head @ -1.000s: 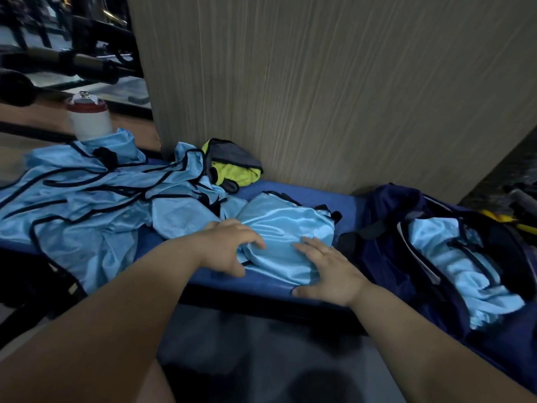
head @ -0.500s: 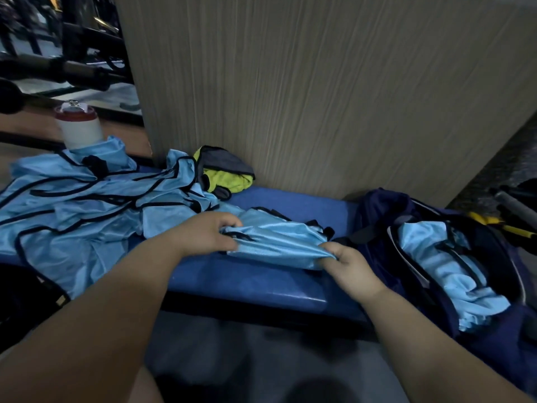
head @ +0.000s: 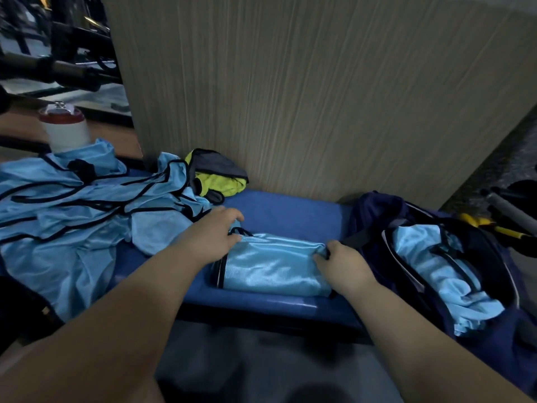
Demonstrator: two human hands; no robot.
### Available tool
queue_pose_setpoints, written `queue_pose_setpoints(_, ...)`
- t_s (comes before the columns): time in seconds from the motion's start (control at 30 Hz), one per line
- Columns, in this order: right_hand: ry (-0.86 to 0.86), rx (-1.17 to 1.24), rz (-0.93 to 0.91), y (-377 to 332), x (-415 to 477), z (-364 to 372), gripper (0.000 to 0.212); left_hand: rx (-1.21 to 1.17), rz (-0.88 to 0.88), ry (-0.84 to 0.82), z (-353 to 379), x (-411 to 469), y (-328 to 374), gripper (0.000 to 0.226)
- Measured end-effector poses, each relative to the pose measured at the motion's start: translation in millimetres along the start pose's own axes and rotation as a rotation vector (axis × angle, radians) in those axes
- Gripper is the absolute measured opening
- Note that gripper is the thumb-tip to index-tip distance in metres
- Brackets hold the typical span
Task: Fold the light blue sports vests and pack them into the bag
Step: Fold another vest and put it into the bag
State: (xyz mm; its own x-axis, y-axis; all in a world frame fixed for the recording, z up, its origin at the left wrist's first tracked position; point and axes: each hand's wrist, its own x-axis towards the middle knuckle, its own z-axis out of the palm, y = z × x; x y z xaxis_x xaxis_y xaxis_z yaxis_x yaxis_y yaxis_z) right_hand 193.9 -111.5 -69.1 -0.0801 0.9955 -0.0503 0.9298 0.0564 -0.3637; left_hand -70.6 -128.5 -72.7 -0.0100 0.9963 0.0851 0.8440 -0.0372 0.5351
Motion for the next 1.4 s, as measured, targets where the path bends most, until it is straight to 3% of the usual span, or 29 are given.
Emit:
queue_pose_setpoints(0.07,0.085,-0.130,-0.047,-5.3,-2.1,-0.6,0.021,0.178,0.001,0.104,5.7,0.7,6.1,0.046)
queue_pose_setpoints(0.13,0.155,-0.227,-0.232,-9.2,-0.9,-0.9,0.048,0.303,0.049,0.217,8.1,3.3,13.9,0.042)
queue_pose_setpoints(0.17,0.152,-0.239,-0.353,-12.7,1.0,-1.1,0.060,0.311,0.075,0.256,9.4,5.1,16.8,0.035)
queue_pose_setpoints(0.23,0.035,-0.206,-0.513,-21.9,5.0,1.1,0.062,0.222,0.076,0.237,11.7,6.0,23.6,0.024)
queue_pose_setpoints(0.37,-0.198,-0.215,-0.369,-32.8,13.0,15.2,0.060,0.135,0.049,0.047,19.6,-1.8,42.9,0.011)
queue_pose_setpoints(0.47,-0.205,-0.303,-0.322,-36.4,14.2,17.1,0.060,0.218,0.065,-0.029,22.1,-3.6,51.5,0.031)
queue_pose_setpoints(0.63,-0.244,-0.318,-0.297,-44.0,10.1,13.2,0.041,0.308,0.134,-0.231,34.2,-8.0,54.7,0.053)
queue_pose_setpoints(0.83,-0.167,-0.228,-0.315,-35.6,6.7,15.4,0.035,0.337,0.189,-0.085,51.2,-8.0,56.2,0.064)
queue_pose_setpoints(1.0,-0.004,0.044,-0.268,-24.4,-1.3,-13.5,0.018,0.034,0.068,0.218,58.8,-2.6,88.1,0.068)
queue_pose_setpoints(1.07,0.080,0.144,-0.232,-15.7,-3.9,-35.6,0.018,-0.164,0.014,0.258,63.6,5.7,109.8,0.061)
queue_pose_setpoints(1.2,0.240,0.222,-0.198,16.8,-10.0,-77.6,0.028,-0.498,0.087,0.147,83.7,17.7,162.9,0.052)
queue_pose_setpoints(1.4,0.390,0.200,-0.060,101.5,-18.4,-123.6,0.071,-0.581,0.252,-0.042,121.1,28.2,237.6,0.055)
